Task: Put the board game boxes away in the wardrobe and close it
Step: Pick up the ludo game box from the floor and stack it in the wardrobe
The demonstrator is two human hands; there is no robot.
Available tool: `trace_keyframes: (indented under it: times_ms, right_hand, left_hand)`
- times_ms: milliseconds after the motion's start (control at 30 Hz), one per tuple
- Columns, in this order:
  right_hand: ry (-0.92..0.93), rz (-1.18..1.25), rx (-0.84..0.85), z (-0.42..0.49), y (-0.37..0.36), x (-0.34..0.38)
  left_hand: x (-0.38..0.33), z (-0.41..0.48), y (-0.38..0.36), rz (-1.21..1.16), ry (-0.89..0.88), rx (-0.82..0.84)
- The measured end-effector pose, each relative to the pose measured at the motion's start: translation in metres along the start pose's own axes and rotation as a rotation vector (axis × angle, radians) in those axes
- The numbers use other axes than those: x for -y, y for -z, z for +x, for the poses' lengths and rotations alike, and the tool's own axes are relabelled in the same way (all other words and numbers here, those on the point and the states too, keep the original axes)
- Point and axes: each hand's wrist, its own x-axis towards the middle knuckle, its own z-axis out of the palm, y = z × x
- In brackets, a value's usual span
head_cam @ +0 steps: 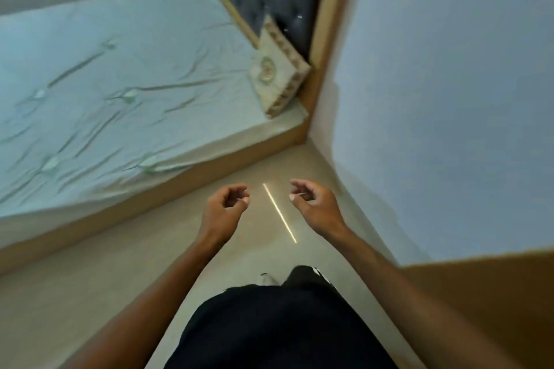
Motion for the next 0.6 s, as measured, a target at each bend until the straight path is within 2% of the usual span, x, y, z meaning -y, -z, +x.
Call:
trace_keyframes:
  times_ms: [267,600]
  right_hand:
    - [0.169,-0.112,0.491,0.103,-0.182,0.106]
    - [0.346,-0.315,0.983,0.153,-0.417,0.209]
  left_hand:
    - [0.032,0.017,0.164,-0.234,0.186,-0.519]
    - [0.075,0.024,0.340,-0.371,0.341,-0.925]
